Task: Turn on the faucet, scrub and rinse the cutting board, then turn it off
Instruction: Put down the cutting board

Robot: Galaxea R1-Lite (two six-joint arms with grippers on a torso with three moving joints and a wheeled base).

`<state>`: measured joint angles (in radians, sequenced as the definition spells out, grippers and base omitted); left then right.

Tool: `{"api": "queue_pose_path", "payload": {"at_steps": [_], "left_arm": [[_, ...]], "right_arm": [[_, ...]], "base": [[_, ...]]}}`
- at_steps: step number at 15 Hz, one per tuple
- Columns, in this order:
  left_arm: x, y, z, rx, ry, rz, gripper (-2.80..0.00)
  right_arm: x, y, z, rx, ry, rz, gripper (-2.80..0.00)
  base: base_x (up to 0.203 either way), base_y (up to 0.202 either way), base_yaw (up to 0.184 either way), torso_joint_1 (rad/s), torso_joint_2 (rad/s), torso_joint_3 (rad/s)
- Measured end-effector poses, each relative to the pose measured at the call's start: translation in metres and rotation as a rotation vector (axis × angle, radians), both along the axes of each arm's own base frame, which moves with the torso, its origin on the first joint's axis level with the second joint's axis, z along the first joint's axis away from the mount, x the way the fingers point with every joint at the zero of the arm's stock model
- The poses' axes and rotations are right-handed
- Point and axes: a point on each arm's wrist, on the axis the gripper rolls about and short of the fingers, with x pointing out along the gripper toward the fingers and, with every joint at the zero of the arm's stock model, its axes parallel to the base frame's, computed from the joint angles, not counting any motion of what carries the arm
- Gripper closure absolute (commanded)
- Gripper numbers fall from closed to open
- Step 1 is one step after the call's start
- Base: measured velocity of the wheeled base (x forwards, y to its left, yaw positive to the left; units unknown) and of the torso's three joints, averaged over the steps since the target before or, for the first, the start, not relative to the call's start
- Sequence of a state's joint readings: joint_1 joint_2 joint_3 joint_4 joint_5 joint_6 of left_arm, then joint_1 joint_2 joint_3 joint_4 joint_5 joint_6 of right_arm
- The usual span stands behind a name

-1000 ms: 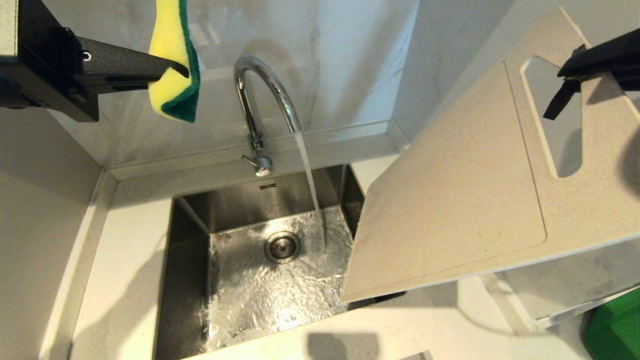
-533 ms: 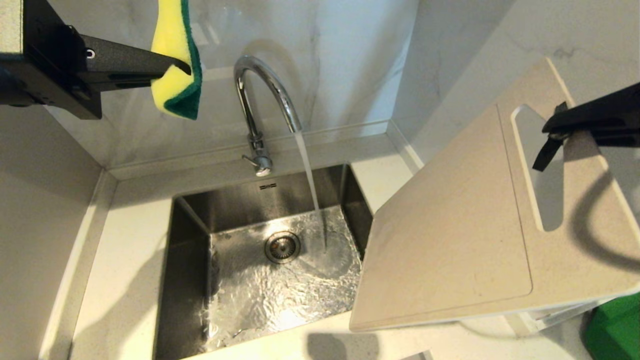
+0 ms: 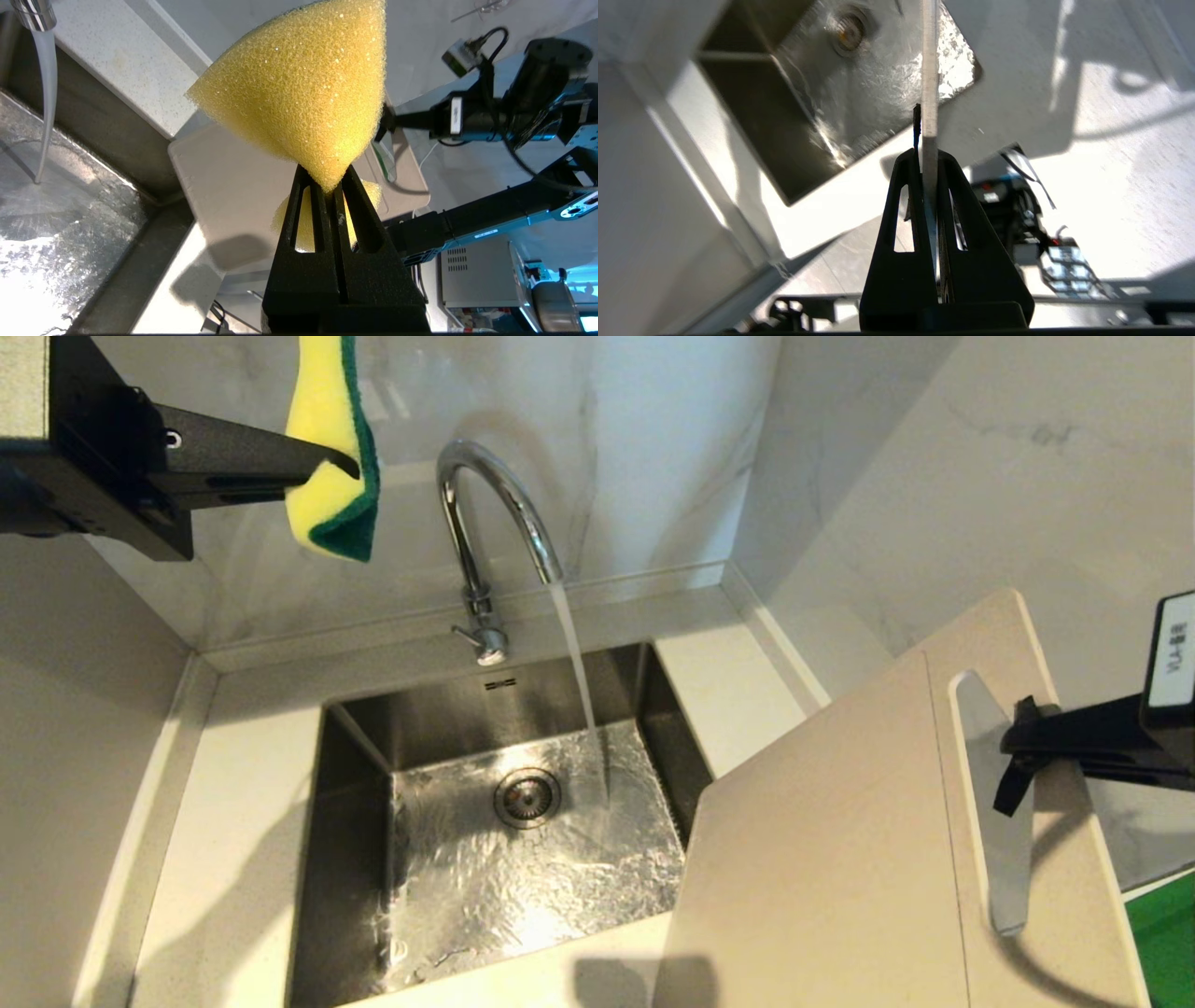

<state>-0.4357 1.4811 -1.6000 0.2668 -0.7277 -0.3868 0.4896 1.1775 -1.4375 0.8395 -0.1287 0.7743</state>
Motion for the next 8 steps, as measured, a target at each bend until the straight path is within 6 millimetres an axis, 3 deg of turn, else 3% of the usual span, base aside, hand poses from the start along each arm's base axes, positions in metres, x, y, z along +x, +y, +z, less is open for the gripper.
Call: {"api": "queue_pose_path", "payload": {"at_steps": [8], "left_arm": [[0.001,-0.001,-0.001,0.002,0.004,0.000,0.00]], "right_arm": [[-0.009,-0.005,-0.028,-0.149,0.038,0.082,0.00]], "base": [[0.000,0.000,0.000,0.000,0.00,0.000]]}}
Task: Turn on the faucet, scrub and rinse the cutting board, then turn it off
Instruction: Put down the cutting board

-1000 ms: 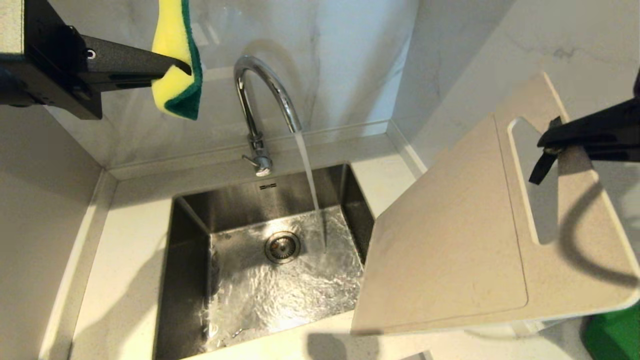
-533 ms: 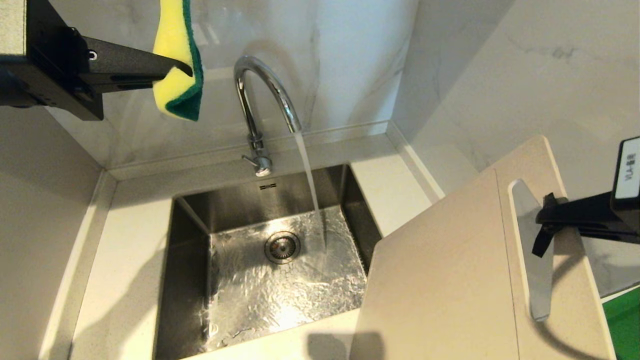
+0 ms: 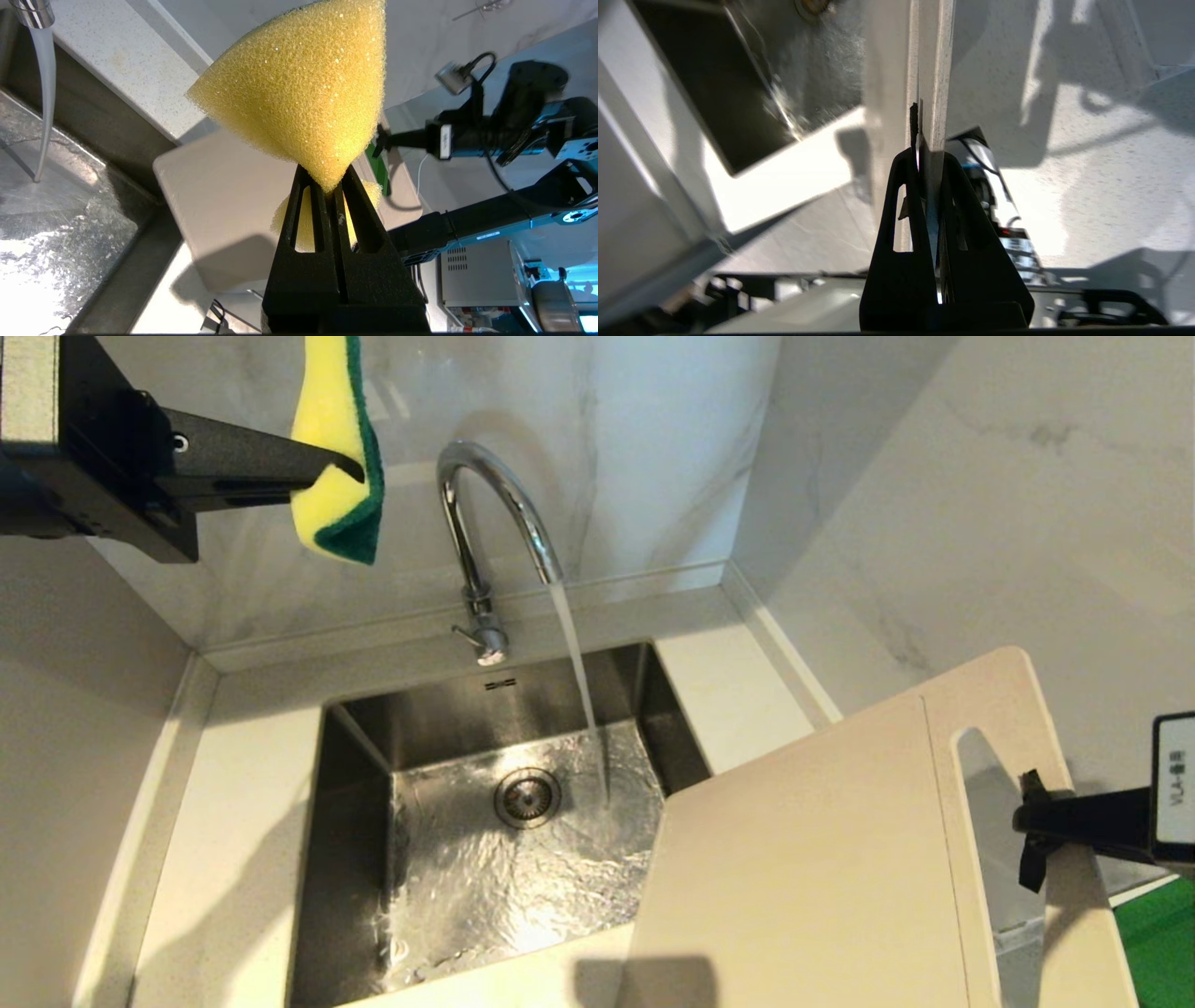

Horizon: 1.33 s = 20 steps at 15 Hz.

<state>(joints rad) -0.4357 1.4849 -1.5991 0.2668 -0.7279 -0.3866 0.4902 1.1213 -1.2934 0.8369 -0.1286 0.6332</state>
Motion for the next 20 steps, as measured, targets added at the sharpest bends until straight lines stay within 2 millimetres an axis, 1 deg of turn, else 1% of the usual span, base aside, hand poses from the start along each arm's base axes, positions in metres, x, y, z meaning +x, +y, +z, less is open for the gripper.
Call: {"api": "queue_pose_path", "payload": {"at_steps": [3,7,9,13,18,20], "left_arm": [[0.000,0.000,-0.001,0.002,0.005,0.000,0.00],[0.000,0.000,-0.002,0.003,0.006,0.000,0.00],[0.000,0.000,-0.002,0.004,0.008,0.000,0.00],[0.000,0.000,-0.004,0.009,0.016,0.001,0.00],[-0.006,0.003,-0.007,0.014,0.025,0.009,0.00],[-0.008,0.004,-0.008,0.014,0.026,0.009,0.00]], "right_arm": [[-0.003,-0.001,-0.017,-0.061,0.039,0.042,0.00],[-0.003,-0.001,-0.043,-0.079,0.039,0.049,0.00],[-0.004,-0.002,-0.053,-0.090,0.033,0.056,0.00],[-0.008,-0.004,-0.078,-0.189,0.081,0.125,0.00],[0.003,0.001,-0.104,-0.187,0.046,0.128,0.00],[0.007,0.004,-0.115,-0.198,0.078,0.127,0.00]], "base": [[0.000,0.000,0.000,0.000,0.00,0.000],[0.000,0.000,0.000,0.000,0.00,0.000],[0.000,0.000,0.000,0.000,0.00,0.000],[0.000,0.000,0.000,0.000,0.00,0.000],[0.000,0.000,0.000,0.000,0.00,0.000],[0.000,0.000,0.000,0.000,0.00,0.000]]}}
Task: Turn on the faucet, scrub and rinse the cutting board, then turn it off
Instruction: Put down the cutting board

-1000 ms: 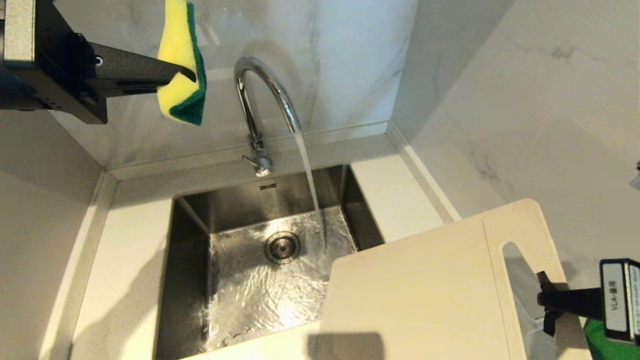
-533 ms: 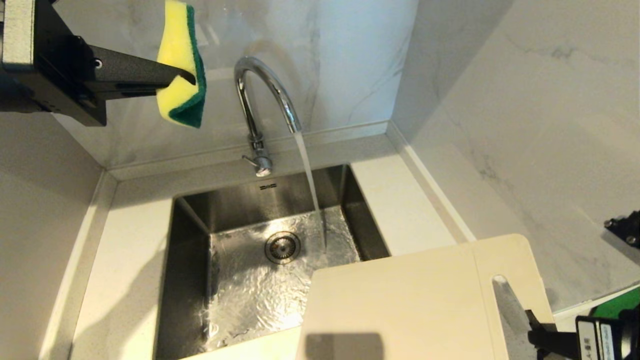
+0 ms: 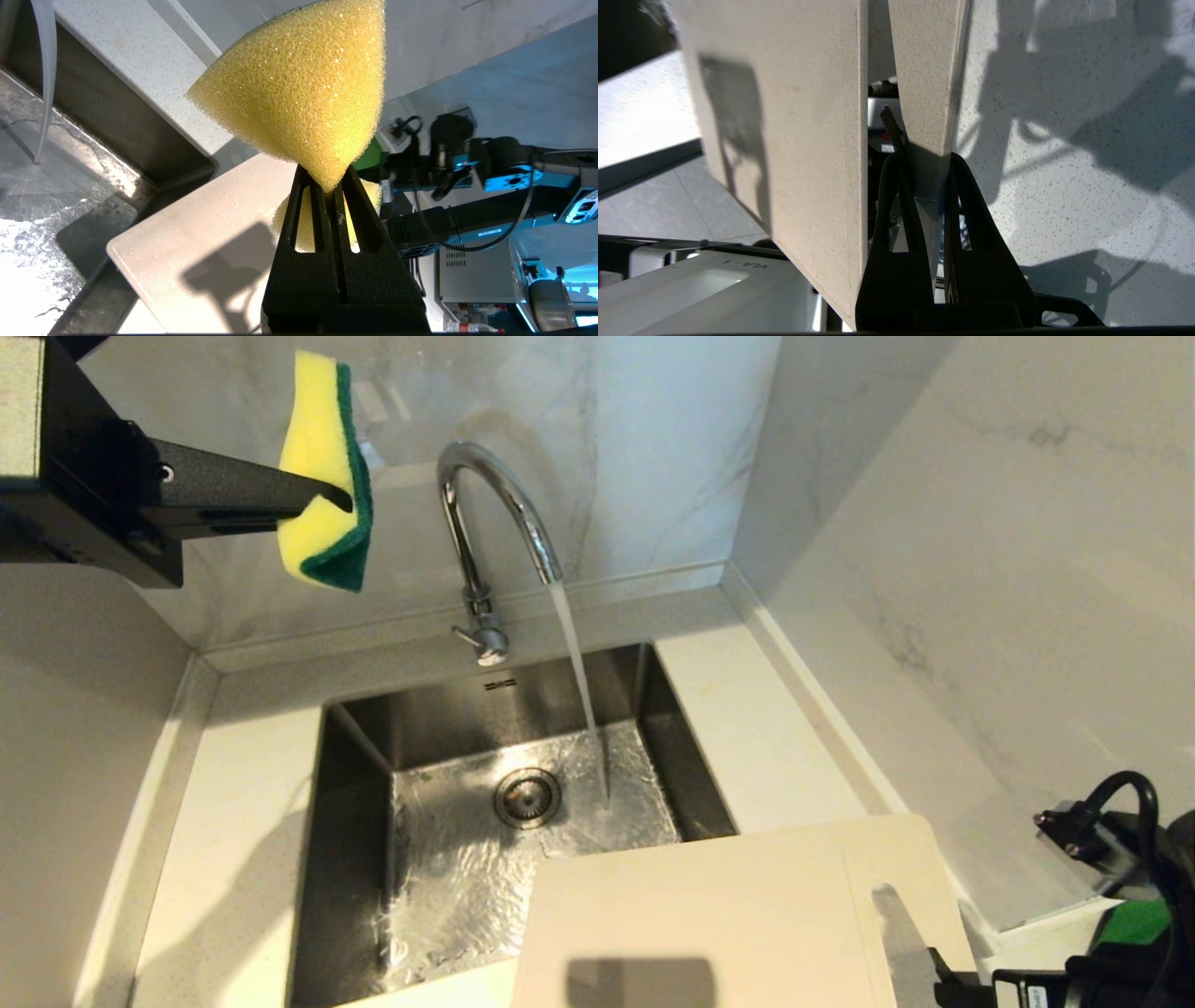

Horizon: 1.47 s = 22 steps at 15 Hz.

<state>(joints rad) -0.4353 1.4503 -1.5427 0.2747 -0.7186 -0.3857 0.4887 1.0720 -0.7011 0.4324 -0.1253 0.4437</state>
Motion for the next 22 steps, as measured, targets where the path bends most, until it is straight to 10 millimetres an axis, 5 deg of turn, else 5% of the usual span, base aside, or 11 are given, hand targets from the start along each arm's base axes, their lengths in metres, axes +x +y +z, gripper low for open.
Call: {"api": "queue_pose_path", "payload": {"at_steps": [11,16,22], "left_arm": [[-0.003,0.001,-0.007,0.012,0.018,0.003,0.00],[-0.005,0.002,-0.012,0.018,0.036,-0.001,0.00],[-0.014,0.006,-0.025,0.032,0.068,-0.008,0.00]], "right_arm": [[0.063,0.021,-0.054,0.007,-0.015,-0.055,0.00],[0.108,-0.008,-0.071,0.031,-0.050,-0.212,0.00],[0.103,-0.023,-0.096,0.029,-0.019,-0.256,0.00]], "base": [[0.000,0.000,0.000,0.000,0.00,0.000],[0.000,0.000,0.000,0.000,0.00,0.000],[0.000,0.000,0.000,0.000,0.00,0.000]]}}
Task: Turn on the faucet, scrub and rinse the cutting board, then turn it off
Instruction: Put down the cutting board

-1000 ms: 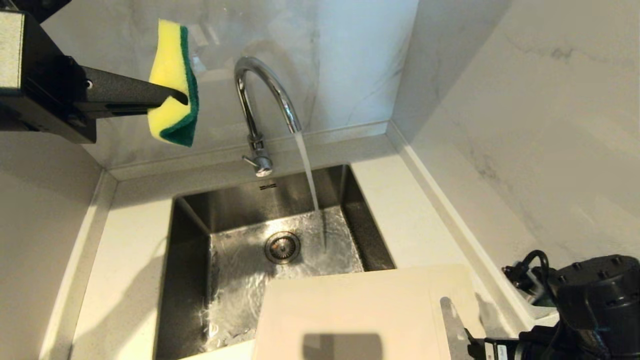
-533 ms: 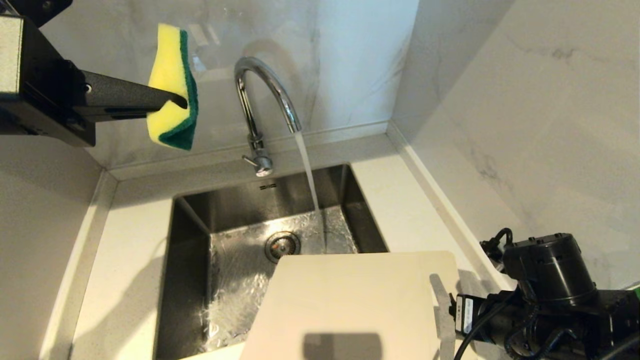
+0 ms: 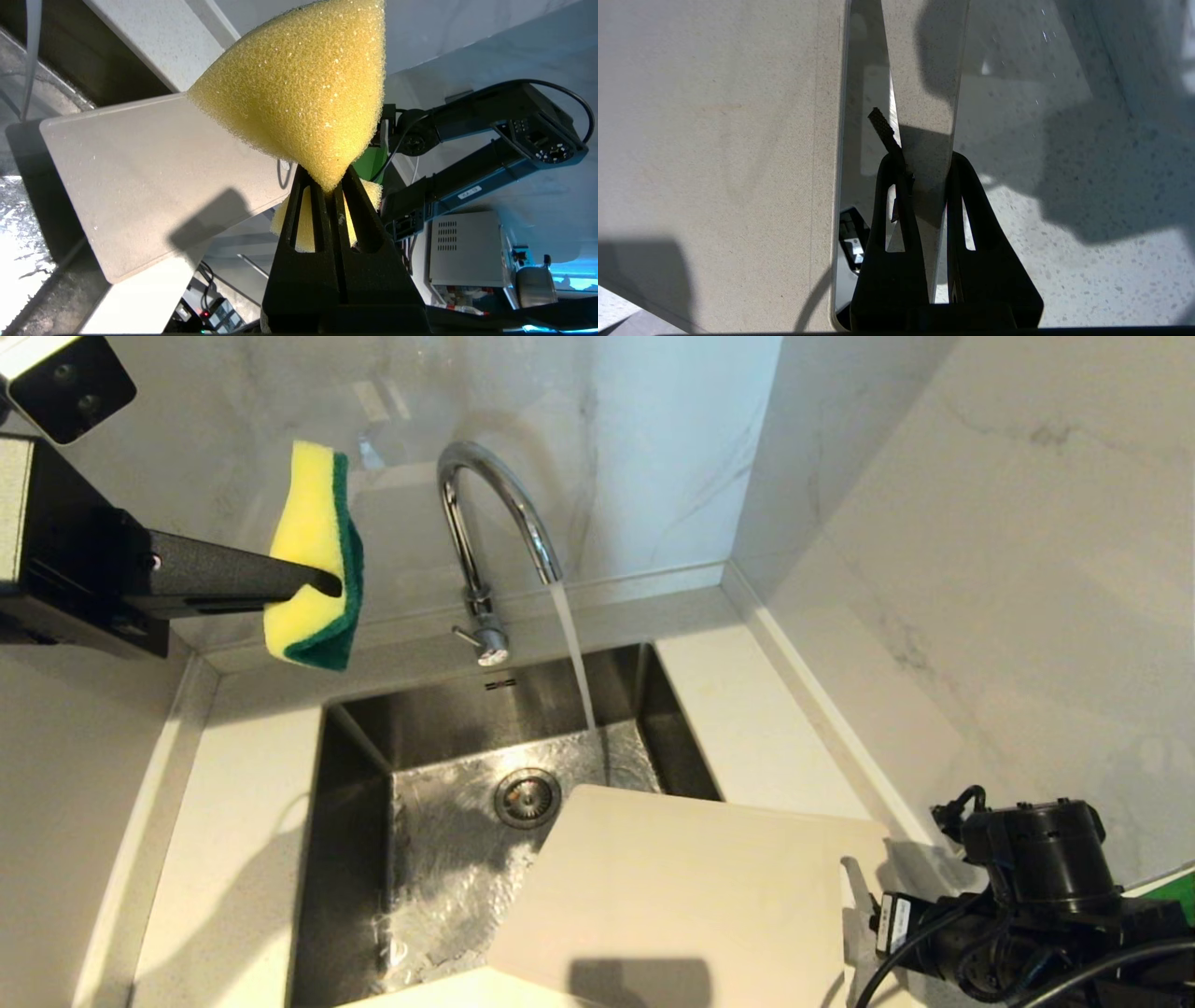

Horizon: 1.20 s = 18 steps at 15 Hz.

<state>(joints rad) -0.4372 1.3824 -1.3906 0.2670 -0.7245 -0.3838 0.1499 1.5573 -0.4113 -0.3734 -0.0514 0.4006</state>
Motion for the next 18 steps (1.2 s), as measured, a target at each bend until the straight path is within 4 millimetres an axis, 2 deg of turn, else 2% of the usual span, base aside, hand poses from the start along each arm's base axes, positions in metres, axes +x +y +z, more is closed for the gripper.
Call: {"api": "queue_pose_path", "payload": {"at_steps": [7,12,13,14,18], "left_arm": [[-0.011,0.005,-0.007,0.006,0.014,0.000,0.00],[-0.015,0.007,-0.010,0.008,0.018,0.000,0.00],[-0.016,0.008,-0.011,0.010,0.022,0.000,0.00],[-0.018,0.008,-0.012,0.011,0.025,-0.001,0.00],[-0.019,0.009,-0.014,0.012,0.027,-0.001,0.00]], "right_arm": [[-0.005,-0.001,-0.009,-0.013,0.017,0.015,0.00],[0.006,0.001,-0.016,-0.013,-0.001,0.021,0.00],[0.010,0.001,-0.018,-0.014,-0.016,0.022,-1.64],[0.016,0.002,-0.020,-0.017,-0.045,0.024,-2.80],[0.021,0.003,-0.025,-0.050,-0.052,0.049,-2.80]], "base": [[0.000,0.000,0.000,0.000,0.00,0.000],[0.000,0.000,0.000,0.000,0.00,0.000],[0.000,0.000,0.000,0.000,0.00,0.000],[0.000,0.000,0.000,0.000,0.00,0.000],[0.000,0.000,0.000,0.000,0.00,0.000]]}}
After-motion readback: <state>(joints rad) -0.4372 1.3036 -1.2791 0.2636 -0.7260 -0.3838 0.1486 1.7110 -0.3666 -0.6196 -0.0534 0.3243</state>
